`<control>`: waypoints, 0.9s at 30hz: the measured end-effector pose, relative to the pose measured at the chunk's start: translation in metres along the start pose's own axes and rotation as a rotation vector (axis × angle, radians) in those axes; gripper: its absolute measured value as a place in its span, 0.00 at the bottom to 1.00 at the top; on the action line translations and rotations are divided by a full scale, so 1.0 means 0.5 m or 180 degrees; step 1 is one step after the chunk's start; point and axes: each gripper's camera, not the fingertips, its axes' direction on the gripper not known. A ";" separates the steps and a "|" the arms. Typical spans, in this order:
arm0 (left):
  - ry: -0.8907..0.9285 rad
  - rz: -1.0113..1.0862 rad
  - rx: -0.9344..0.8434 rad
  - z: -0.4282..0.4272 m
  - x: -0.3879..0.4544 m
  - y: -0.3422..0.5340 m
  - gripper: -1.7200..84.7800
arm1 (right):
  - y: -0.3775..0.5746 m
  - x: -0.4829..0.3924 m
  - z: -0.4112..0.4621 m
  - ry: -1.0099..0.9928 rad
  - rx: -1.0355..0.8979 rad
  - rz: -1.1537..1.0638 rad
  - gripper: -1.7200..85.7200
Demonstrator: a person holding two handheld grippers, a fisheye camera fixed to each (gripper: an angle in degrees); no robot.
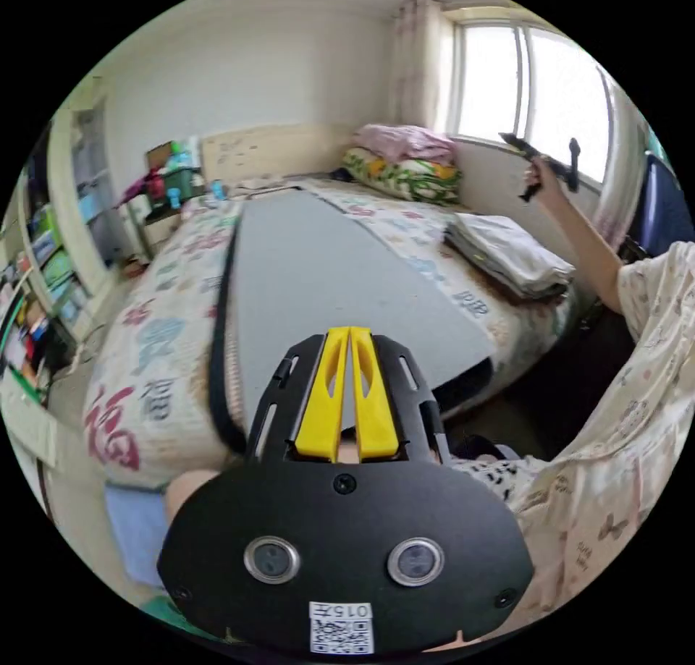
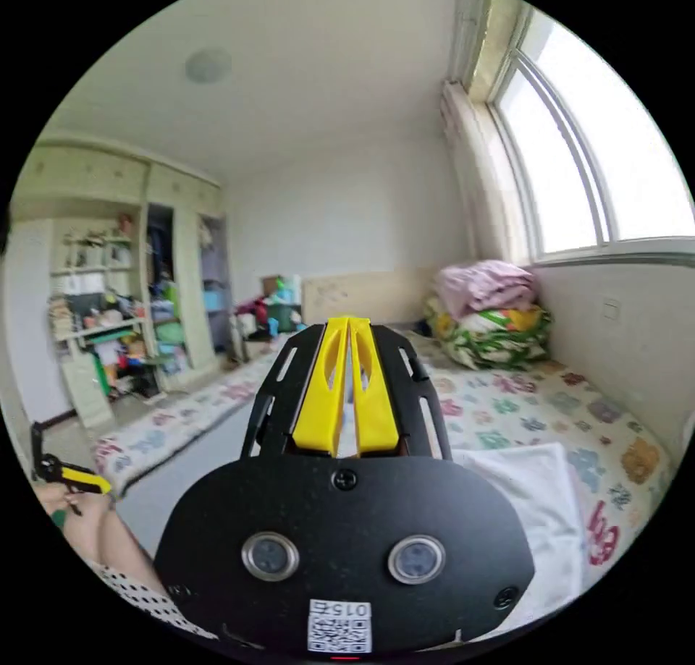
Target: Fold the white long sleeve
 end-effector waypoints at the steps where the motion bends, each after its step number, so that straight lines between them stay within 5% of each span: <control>1: -0.0499 -0.0144 0.0067 -0.067 -0.050 0.065 0.01 | -0.013 -0.047 -0.059 -0.0557 0.0254 0.0106 0.01; 4: -0.1481 -0.0673 0.0191 -0.216 -0.165 0.220 0.02 | -0.021 -0.166 -0.173 -0.1655 0.0565 0.0243 0.01; 11: -0.2234 -0.2391 0.0341 -0.440 -0.358 0.701 0.09 | 0.087 -0.308 -0.311 -0.4056 0.0230 0.1391 0.01; 15: -0.2117 -0.3238 0.0088 -0.438 -0.401 0.977 0.12 | 0.128 -0.306 -0.384 -0.4394 0.0207 0.1562 0.01; 20: -0.1097 -0.4201 0.0033 -0.372 -0.410 1.303 0.14 | 0.168 -0.213 -0.444 -0.4630 0.0142 0.1598 0.01; 27: -0.1164 -0.4572 0.0464 -0.412 -0.386 1.462 0.12 | 0.275 -0.038 -0.416 -0.4861 -0.0176 0.1851 0.01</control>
